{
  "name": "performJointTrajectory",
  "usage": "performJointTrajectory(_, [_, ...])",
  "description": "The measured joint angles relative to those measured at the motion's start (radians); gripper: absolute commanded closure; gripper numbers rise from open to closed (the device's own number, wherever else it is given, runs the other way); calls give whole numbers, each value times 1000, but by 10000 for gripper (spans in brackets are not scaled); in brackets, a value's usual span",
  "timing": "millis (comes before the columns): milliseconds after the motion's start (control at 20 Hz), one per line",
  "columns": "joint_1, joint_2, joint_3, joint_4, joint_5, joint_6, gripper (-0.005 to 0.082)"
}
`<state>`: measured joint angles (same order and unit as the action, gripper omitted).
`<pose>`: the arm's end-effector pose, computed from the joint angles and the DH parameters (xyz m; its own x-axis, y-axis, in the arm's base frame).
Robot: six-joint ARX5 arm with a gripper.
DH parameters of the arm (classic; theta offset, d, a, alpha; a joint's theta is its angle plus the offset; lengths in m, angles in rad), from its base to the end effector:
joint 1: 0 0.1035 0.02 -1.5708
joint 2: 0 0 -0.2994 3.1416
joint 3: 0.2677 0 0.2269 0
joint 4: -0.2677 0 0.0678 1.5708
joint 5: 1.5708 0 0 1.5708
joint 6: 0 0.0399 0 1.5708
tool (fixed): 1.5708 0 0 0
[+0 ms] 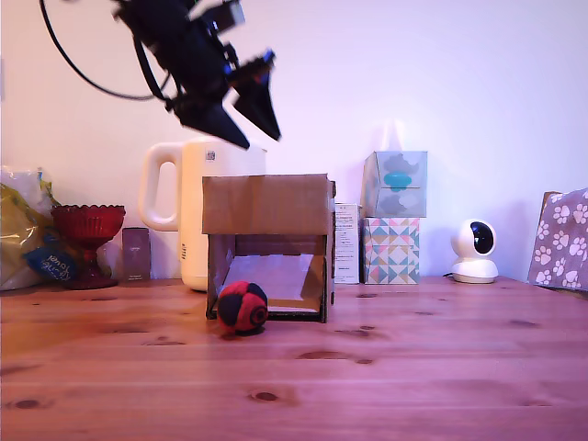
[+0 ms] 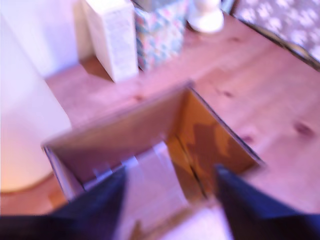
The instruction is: Drop the footbag into the cardboard dice tower
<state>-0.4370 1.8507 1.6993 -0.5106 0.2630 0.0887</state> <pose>0.3688 -0.1837 0.3522 0.5800 -0.5579 -0.5936 0.6415 0.7619 -0.0893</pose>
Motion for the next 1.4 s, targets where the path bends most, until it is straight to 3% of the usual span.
performJointTrajectory(150, [0, -27, 0, -2, 6, 19, 791])
performJointTrajectory(300, [-1, -61, -68, 118, 32, 20, 791])
performJointTrajectory(500, [-13, -243, -441, 433, 34, 16, 791])
performJointTrajectory(750, [-14, -463, -858, 894, 13, -61, 791])
performJointTrajectory(1000, [-15, -566, -1165, 1173, -14, -143, 791])
performJointTrajectory(1200, [-21, -638, -1353, 1220, -53, -184, 791])
performJointTrajectory(1400, [-23, -742, -1368, 1053, -58, -191, 791])
